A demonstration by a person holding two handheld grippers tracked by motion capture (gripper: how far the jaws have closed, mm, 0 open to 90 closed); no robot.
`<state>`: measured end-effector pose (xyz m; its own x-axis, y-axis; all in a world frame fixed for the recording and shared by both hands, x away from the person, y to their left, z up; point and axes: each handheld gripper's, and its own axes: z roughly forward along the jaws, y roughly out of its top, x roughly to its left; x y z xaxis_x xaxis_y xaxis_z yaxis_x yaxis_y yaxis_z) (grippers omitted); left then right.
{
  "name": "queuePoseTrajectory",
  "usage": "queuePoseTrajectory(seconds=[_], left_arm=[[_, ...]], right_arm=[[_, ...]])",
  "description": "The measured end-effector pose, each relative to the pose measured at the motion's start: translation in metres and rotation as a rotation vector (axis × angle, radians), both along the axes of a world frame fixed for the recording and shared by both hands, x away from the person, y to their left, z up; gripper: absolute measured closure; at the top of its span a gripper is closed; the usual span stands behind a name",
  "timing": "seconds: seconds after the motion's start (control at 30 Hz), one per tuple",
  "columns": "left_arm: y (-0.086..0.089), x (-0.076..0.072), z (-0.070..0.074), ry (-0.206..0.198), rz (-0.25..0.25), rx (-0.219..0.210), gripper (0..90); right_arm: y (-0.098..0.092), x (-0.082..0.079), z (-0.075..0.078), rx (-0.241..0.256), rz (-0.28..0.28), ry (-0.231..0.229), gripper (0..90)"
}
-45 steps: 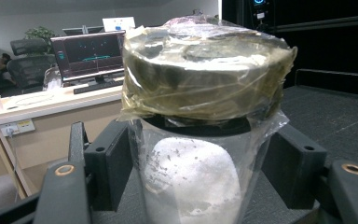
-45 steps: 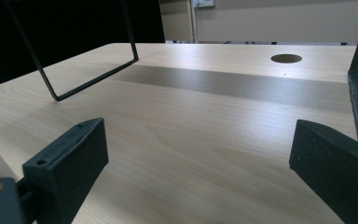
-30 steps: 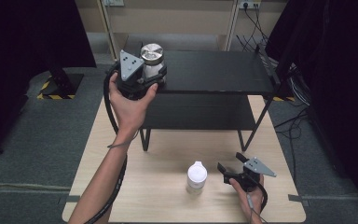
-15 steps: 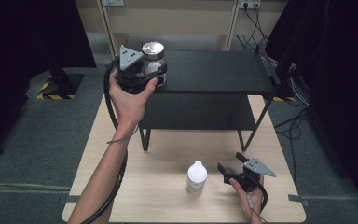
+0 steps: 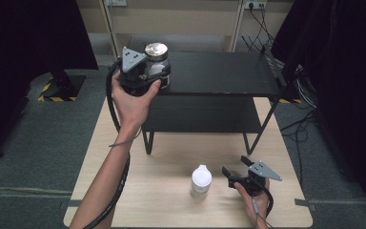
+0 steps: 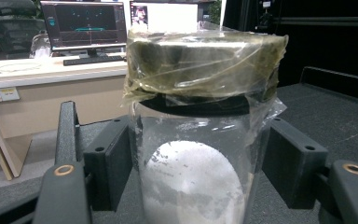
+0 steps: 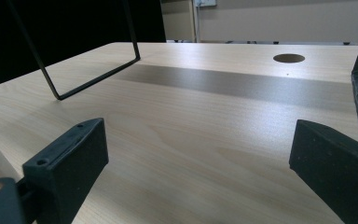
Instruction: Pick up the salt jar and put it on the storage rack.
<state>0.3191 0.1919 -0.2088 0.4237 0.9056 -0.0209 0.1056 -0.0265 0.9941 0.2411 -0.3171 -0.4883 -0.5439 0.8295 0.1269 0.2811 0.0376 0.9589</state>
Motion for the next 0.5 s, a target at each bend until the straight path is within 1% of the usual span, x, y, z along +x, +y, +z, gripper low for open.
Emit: queuePoseTrajectory(seconds=[0.13,0.23,0.3,0.37,0.43,0.5], left_arm=[[0.000,0.000,-0.001,-0.006,0.002,0.000,30.2],[0.001,0.000,-0.004,-0.016,0.000,-0.007,29.6],[0.002,0.000,-0.005,-0.023,-0.007,-0.022,27.8],[0.003,-0.001,-0.007,-0.034,-0.011,-0.036,23.1],[0.003,-0.005,-0.012,-0.066,-0.003,-0.048,17.3],[0.002,-0.009,-0.018,-0.104,0.007,-0.062,9.7]], right_arm=[[0.000,0.000,0.000,0.000,0.000,0.000,4.6],[0.000,0.000,0.000,-0.001,0.000,0.000,4.6],[0.000,0.000,0.000,-0.001,0.000,0.000,4.6],[0.000,0.000,0.000,-0.001,0.001,0.000,4.6],[0.000,0.001,0.000,0.000,0.003,0.002,4.6],[-0.001,0.001,0.000,0.002,0.004,0.003,4.6]])
